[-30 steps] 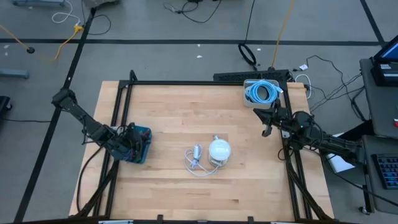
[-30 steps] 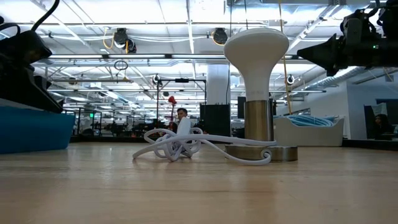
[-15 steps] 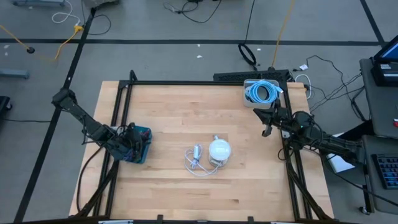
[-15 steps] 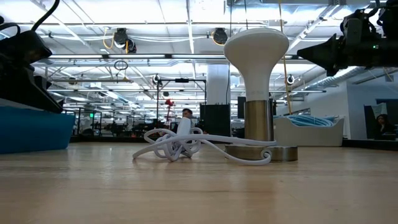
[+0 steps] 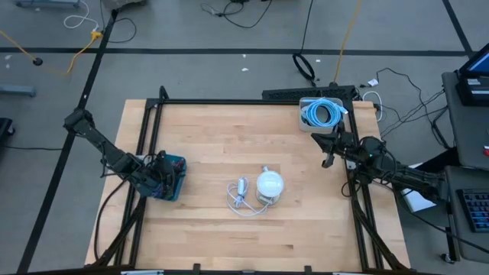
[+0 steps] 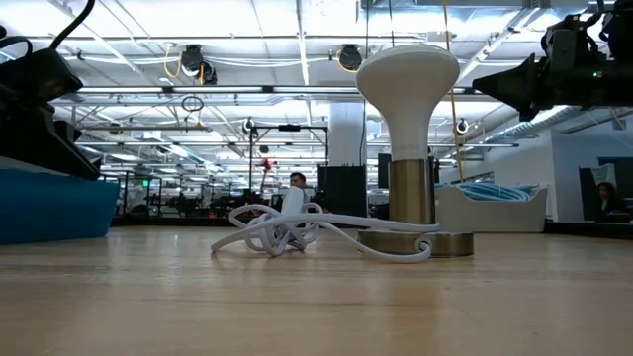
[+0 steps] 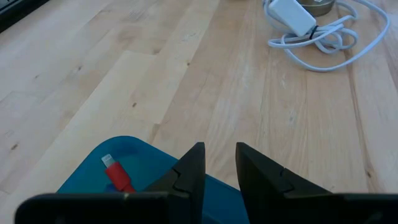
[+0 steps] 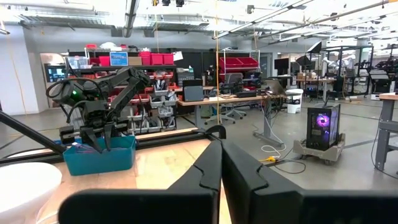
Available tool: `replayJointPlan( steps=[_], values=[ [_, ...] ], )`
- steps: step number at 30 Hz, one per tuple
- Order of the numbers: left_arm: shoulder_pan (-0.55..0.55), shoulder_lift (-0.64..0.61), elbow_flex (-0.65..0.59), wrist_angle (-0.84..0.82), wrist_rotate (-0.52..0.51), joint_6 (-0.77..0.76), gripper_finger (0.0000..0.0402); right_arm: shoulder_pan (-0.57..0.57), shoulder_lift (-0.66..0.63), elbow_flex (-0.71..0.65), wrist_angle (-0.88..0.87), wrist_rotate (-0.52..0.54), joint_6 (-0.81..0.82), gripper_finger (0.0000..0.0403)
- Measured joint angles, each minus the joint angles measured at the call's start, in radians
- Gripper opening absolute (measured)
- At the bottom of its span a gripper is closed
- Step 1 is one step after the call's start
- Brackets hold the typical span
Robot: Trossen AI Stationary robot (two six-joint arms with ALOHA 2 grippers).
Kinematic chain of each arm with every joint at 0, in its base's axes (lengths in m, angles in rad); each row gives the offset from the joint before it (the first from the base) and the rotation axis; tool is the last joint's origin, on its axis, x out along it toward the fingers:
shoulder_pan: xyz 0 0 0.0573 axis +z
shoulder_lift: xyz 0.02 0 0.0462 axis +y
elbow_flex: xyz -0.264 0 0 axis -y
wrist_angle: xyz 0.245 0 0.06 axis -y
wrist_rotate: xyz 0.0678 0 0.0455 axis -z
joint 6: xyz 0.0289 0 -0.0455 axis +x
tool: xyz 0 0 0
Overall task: Pick & Place USB Port
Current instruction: Return to Home Position
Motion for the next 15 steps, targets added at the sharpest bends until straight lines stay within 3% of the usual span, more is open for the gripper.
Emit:
replayJointPlan(
  steps=[15],
  values=[
    [0.000, 0.000, 0.000, 0.000, 0.000, 0.000, 0.0090, 0.000, 0.000, 0.000, 0.000, 0.000, 0.000, 0.0002]
  ],
)
